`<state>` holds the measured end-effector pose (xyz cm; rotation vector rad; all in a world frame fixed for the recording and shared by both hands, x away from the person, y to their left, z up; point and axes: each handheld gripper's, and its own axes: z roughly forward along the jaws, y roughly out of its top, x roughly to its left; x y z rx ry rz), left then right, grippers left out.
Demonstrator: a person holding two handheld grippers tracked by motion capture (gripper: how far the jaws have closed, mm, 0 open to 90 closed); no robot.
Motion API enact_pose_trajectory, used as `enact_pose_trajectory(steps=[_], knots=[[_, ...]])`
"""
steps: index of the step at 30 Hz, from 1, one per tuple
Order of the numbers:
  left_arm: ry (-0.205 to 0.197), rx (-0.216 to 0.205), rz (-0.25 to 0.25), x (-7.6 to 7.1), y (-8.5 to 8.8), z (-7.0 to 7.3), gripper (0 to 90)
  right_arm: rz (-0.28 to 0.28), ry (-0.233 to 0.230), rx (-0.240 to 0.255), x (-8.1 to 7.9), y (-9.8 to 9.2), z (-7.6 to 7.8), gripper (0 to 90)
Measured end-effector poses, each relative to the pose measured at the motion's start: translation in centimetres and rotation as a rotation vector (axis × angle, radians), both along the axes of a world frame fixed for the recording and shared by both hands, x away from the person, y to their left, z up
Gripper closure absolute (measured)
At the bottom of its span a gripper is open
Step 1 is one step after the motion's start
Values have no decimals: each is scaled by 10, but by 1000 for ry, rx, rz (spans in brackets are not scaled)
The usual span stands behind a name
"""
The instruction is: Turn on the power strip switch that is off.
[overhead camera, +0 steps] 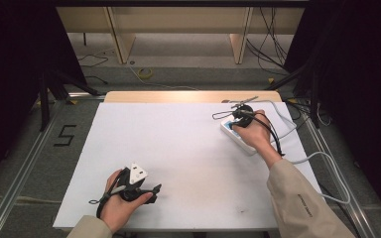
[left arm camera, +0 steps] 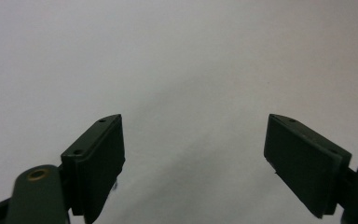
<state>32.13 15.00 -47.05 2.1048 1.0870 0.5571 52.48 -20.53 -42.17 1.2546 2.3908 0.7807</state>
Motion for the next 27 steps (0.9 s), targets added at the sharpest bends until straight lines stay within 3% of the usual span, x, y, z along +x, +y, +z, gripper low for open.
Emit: enact_pose_trajectory(steps=[27], knots=[[0,1,0,0,-1,0,199,90,-6,19,-42,5,5,900]])
